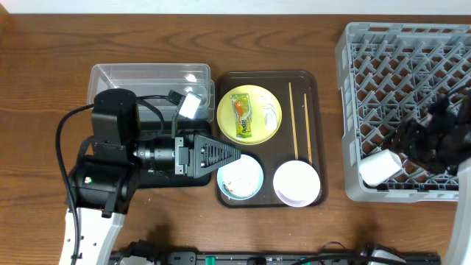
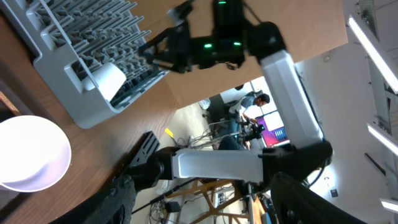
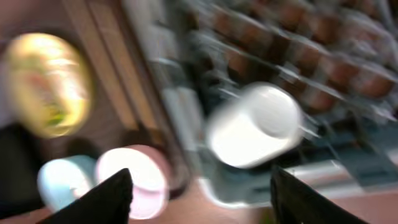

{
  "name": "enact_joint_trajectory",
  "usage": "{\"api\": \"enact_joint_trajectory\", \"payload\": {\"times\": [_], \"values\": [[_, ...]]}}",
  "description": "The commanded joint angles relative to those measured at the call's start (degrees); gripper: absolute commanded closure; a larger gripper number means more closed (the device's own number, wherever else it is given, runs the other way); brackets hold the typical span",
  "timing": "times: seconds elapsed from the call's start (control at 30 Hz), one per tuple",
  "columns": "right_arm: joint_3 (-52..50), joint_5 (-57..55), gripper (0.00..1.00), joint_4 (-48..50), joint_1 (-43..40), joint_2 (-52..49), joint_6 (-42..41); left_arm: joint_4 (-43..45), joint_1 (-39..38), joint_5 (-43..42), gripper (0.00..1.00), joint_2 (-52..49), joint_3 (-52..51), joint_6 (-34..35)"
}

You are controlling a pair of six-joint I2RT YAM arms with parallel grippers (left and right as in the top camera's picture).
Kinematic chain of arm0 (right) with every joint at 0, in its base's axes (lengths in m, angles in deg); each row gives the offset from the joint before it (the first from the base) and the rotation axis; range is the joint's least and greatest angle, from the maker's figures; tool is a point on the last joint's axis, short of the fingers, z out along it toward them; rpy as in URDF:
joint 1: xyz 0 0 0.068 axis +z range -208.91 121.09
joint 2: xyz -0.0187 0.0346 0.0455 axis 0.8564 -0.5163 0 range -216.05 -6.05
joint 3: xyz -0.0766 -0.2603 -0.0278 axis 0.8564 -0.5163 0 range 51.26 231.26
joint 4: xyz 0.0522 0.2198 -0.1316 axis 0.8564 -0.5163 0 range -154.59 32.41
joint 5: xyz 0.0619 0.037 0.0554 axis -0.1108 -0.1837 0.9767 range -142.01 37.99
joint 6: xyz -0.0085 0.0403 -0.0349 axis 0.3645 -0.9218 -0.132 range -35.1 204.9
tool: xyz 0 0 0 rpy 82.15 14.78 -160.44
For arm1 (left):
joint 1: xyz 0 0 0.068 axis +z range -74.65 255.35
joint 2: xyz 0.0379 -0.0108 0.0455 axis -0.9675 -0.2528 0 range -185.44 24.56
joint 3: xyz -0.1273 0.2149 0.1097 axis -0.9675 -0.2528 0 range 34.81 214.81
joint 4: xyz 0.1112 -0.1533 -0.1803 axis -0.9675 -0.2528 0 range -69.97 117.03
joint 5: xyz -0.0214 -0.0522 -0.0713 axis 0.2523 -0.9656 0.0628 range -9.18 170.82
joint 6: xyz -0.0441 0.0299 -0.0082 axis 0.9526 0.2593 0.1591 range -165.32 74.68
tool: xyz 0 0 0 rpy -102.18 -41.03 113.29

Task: Sort waste into correct bins and load items into the dishwasher rack
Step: 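Carry the cup with the right gripper and place it in the dish rack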

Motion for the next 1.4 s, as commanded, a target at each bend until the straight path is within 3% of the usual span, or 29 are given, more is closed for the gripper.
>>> {"api": "enact_joint_trajectory", "payload": {"times": [0.0,0.17,0.27,0.33,0.37,0.43,0.5,0.77,1.07,1.37], "values": [[3.8,16.5,0.25,0.4,-0.2,5.4,7.5,-0.8,-0.2,3.1,0.28,0.4,0.9,-1.0],[4.0,23.8,0.12,0.8,1.0,11.8,10.4,-10.0,-0.2,19.0,0.28,0.3,0.9,-4.8],[4.0,22.2,0.14,-0.3,1.9,14.2,10.1,-17.9,-0.2,29.2,0.28,0.3,0.9,-8.6],[4.0,14.6,0.18,-1.0,2.1,15.2,7.0,-21.4,-0.2,32.3,0.28,0.3,0.9,-10.1],[4.0,6.8,0.35,-1.1,2.1,15.3,3.5,-22.6,-0.2,32.7,0.28,0.3,0.9,-11.0],[3.7,-8.2,0.52,-0.6,2.1,15.0,-3.9,-23.9,-0.2,32.7,0.28,0.3,0.9,-11.8],[2.9,-15.1,0.76,0.5,2.1,13.5,-8.2,-24.2,-0.2,32.7,0.28,0.4,0.9,-11.8],[1.3,-20.2,0.97,3.5,1.9,-0.2,-11.5,-24.2,-0.2,32.7,0.28,0.4,0.9,-11.7],[1.3,-19.5,0.99,5.3,2.0,-14.2,-13.9,-24.2,-0.2,32.7,0.27,0.4,0.9,-11.8],[-0.3,-15.5,0.99,1.7,5.0,-17.0,-10.3,-24.2,-0.2,32.7,0.28,0.4,0.9,-11.7]]}}
